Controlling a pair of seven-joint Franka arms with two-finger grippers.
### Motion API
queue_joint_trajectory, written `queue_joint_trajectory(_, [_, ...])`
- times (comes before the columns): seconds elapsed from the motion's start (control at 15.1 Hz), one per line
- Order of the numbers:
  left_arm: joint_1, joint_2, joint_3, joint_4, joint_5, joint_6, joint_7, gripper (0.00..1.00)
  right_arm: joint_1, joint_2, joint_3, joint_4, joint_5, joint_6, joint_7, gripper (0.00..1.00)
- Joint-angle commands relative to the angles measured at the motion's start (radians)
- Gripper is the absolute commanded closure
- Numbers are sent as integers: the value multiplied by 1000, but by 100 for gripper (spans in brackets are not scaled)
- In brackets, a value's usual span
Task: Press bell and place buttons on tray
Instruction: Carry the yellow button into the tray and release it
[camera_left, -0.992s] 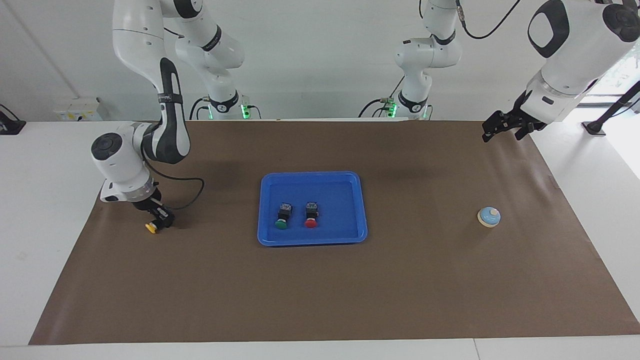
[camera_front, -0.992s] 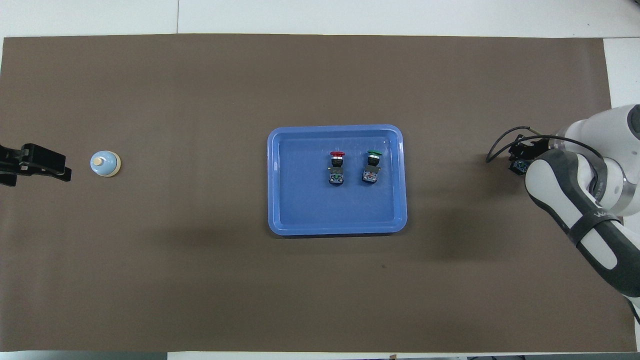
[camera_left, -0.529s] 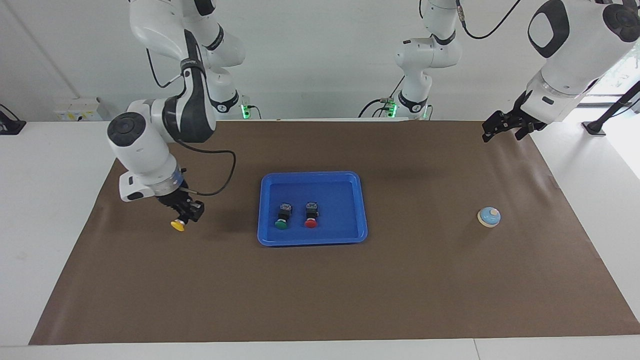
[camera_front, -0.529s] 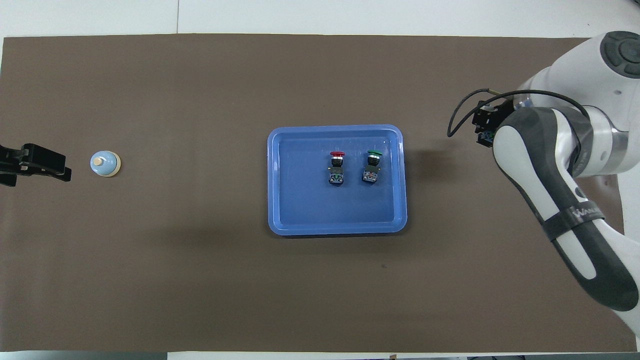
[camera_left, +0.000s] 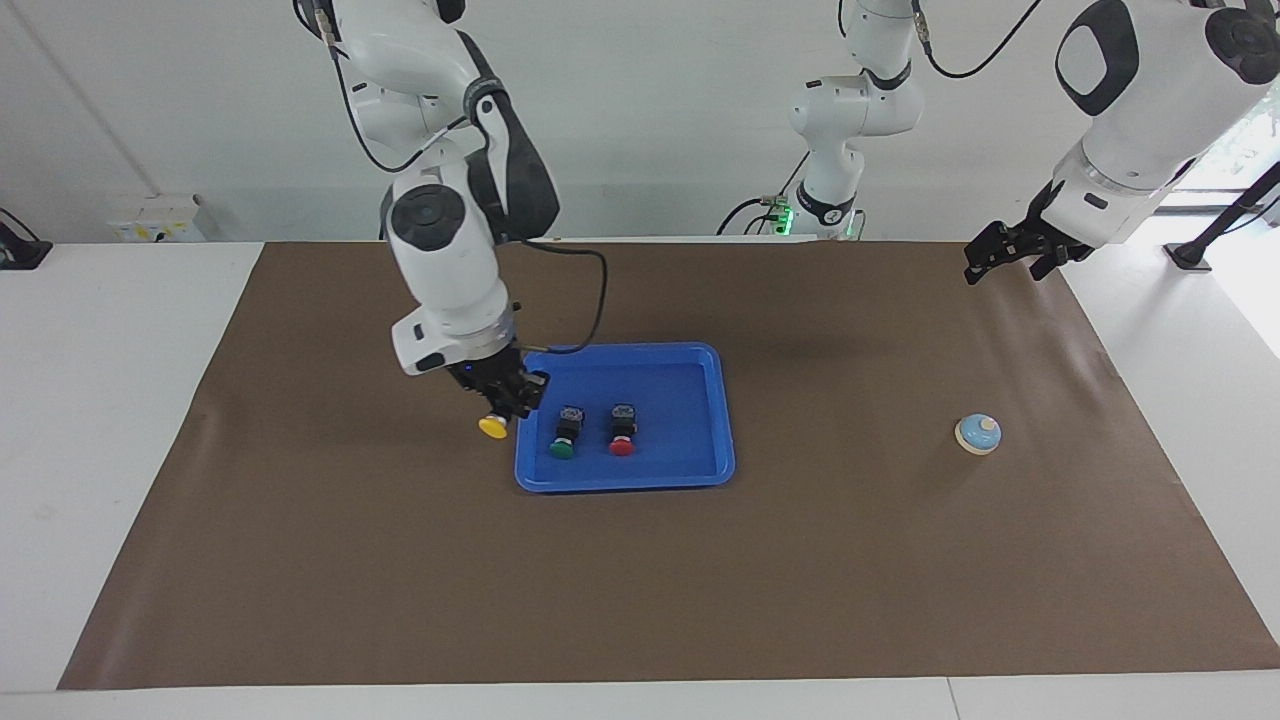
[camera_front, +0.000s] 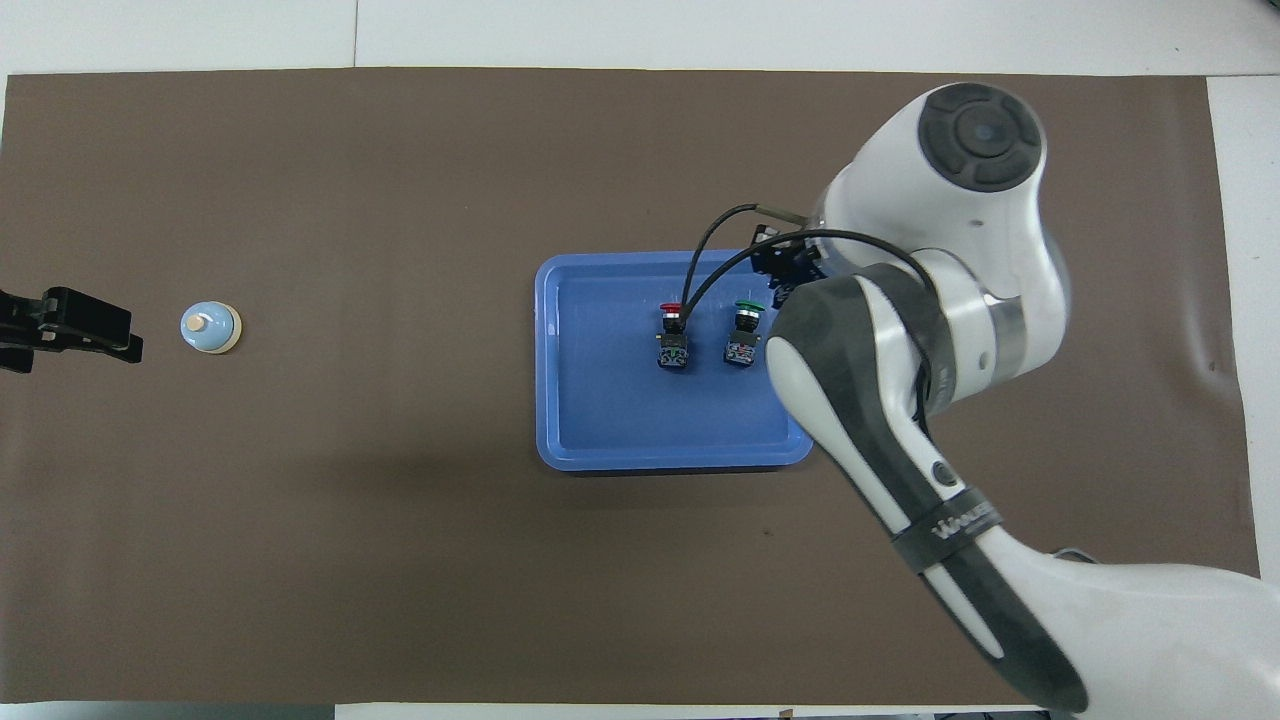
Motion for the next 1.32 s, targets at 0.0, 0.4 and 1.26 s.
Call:
queue_joint_trajectory(0.0, [12, 2, -7, 10, 0, -18, -6, 0, 86, 58, -7, 26, 0, 32, 3, 100])
queue_joint_trajectory(0.4, [12, 2, -7, 10, 0, -18, -6, 0, 181, 160, -7, 48, -46, 154, -130, 100])
queue_joint_trajectory(1.26, [12, 2, -7, 10, 0, -18, -6, 0, 164, 194, -7, -81, -1, 368, -324, 100])
